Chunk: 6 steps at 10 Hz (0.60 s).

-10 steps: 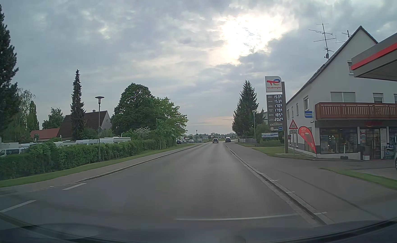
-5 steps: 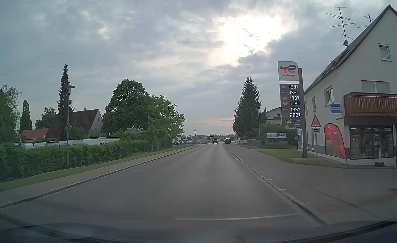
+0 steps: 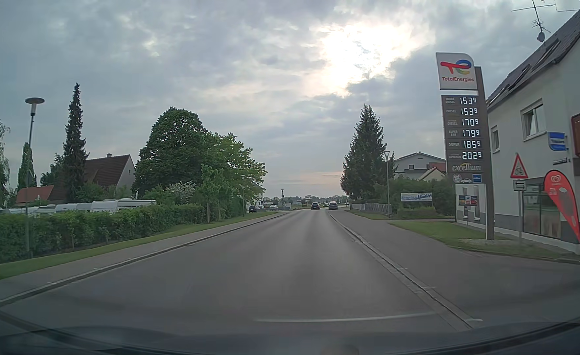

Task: Follow the waypoints while adhering to traffic rules and regulations

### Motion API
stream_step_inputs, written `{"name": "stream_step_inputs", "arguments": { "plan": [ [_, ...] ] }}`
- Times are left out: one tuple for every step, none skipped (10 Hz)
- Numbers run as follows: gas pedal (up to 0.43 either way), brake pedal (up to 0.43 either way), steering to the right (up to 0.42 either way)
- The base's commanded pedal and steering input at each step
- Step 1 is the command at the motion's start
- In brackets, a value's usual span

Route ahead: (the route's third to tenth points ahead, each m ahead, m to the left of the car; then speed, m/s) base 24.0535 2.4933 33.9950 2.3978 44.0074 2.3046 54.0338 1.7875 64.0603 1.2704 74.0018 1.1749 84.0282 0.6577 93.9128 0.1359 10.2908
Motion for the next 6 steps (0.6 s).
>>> {"name": "stream_step_inputs", "arguments": {
  "plan": [
    [0.157,0.000,0.003],
    [0.157,0.000,0.003],
    [0.157,0.000,0.003],
    [0.157,0.000,0.003],
    [0.157,0.000,0.003],
    [0.157,0.000,0.003]
  ]
}}
